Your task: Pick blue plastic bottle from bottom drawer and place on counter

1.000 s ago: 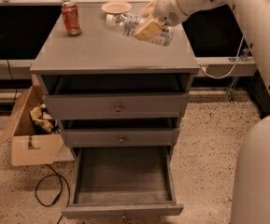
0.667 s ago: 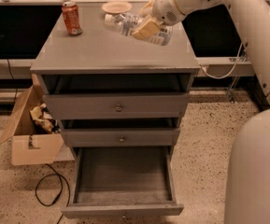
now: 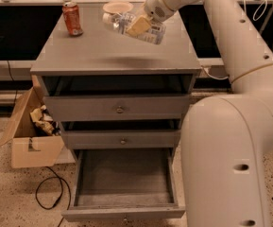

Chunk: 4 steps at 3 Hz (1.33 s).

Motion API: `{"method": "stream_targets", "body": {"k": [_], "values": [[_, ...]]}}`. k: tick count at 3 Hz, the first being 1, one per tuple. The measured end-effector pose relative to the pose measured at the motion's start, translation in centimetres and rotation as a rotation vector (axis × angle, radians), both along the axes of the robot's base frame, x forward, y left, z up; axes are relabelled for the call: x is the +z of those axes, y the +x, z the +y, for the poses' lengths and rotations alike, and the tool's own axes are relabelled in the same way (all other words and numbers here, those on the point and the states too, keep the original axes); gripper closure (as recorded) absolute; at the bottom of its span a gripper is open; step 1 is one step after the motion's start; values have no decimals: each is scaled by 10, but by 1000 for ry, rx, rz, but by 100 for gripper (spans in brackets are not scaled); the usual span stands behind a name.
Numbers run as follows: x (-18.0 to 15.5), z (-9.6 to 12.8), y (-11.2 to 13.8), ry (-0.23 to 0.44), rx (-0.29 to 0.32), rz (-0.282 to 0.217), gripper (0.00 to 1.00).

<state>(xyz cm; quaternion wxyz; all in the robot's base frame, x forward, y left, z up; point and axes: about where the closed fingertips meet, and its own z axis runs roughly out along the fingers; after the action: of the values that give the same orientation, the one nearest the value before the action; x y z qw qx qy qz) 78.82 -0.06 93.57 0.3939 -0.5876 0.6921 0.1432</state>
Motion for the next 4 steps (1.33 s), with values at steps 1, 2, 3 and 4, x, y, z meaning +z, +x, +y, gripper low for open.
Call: {"method": "stream_targets", "body": {"k": [1,2,3,4], "values": [[-5,-12,26,-12,-123,19,100],[-18,-34,52,2,-270,51,99],[-27,-40,64,29,-319,74,77],[-43,-41,71,53,-342,112,46]]}}
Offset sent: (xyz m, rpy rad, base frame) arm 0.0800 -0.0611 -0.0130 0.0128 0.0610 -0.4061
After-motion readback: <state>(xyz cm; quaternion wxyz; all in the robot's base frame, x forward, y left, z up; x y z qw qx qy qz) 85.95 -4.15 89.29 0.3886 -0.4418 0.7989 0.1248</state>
